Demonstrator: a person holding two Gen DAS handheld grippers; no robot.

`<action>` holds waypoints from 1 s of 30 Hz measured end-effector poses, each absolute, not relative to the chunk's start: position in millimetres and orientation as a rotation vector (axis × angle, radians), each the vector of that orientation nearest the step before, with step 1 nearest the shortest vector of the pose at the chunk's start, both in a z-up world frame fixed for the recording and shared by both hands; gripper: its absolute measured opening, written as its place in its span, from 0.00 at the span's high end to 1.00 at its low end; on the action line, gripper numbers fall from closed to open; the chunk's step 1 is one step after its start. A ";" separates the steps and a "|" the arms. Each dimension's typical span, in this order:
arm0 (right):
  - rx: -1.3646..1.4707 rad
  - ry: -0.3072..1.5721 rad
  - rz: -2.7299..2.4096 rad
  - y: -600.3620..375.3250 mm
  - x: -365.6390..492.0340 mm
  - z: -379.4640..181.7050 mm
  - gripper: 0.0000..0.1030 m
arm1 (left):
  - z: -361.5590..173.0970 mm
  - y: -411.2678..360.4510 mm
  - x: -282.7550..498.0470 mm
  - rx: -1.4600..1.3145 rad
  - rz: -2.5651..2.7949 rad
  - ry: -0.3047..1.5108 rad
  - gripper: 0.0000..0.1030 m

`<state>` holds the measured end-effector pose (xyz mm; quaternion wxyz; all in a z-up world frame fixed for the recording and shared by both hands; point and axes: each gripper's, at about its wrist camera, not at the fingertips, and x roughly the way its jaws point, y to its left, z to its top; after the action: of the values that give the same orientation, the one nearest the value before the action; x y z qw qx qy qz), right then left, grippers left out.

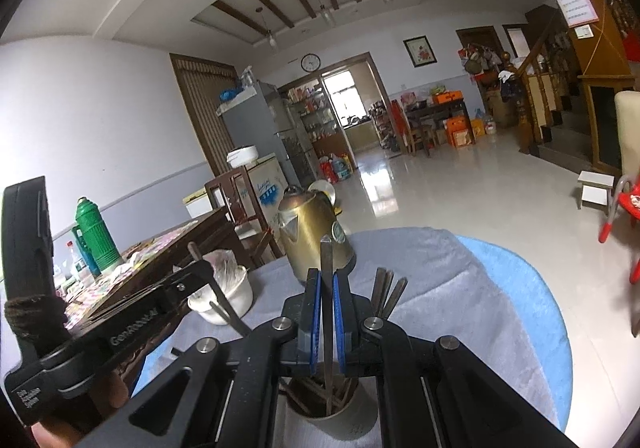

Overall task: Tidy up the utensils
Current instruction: 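Lift the chopstick with the right tool and release it into the cup, then open the right tool and pull it back from the cup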

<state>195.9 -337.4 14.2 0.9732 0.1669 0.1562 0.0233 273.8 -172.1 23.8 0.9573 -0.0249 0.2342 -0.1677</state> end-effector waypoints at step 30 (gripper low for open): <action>0.319 0.452 0.086 -293.8 125.7 -0.2 0.42 | -1.0 -82.0 185.8 0.138 -0.152 0.660 0.20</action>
<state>125.7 -293.8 -0.2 0.9611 0.1573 0.2231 0.0426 185.8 -82.0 -1.0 0.9408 0.0679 0.3236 -0.0743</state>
